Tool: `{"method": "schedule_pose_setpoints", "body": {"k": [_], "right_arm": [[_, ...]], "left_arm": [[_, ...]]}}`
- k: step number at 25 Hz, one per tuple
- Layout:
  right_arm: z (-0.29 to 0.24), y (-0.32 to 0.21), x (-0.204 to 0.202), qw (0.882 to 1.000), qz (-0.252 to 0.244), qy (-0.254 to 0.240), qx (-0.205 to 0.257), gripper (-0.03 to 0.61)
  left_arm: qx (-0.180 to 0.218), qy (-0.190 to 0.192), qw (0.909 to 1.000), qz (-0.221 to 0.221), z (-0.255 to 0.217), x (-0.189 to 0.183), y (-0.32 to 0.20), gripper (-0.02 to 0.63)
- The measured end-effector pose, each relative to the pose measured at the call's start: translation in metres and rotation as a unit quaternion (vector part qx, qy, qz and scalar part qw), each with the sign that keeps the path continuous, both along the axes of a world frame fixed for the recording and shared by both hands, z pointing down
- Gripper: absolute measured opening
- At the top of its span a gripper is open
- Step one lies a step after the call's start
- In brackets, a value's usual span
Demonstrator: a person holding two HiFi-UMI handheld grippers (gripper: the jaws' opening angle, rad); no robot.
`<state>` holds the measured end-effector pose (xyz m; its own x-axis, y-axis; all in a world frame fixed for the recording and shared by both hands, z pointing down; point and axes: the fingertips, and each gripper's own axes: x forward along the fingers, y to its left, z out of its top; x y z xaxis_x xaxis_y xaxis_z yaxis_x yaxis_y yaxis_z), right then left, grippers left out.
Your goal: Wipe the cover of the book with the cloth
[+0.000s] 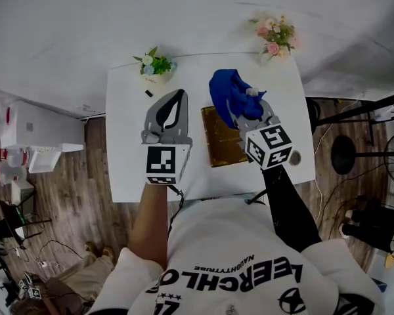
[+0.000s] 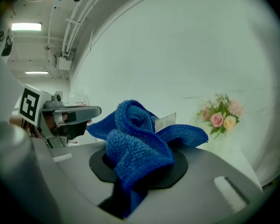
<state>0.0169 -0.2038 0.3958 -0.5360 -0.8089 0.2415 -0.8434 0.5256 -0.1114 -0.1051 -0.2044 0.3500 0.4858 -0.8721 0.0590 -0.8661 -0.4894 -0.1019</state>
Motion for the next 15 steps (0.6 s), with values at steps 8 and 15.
{"method": "schedule_pose_setpoints", "body": {"k": [8, 15], "right_arm": [[0.072, -0.006, -0.026, 0.996, -0.027, 0.031, -0.079, 0.087], [0.123, -0.013, -0.041, 0.987, -0.045, 0.067, -0.142, 0.087]], "left_arm": [[-0.04, 0.012, 0.9991, -0.004, 0.027, -0.003, 0.001, 0.057], [-0.054, 0.008, 0.9983, -0.018, 0.038, -0.014, -0.001, 0.057]]}}
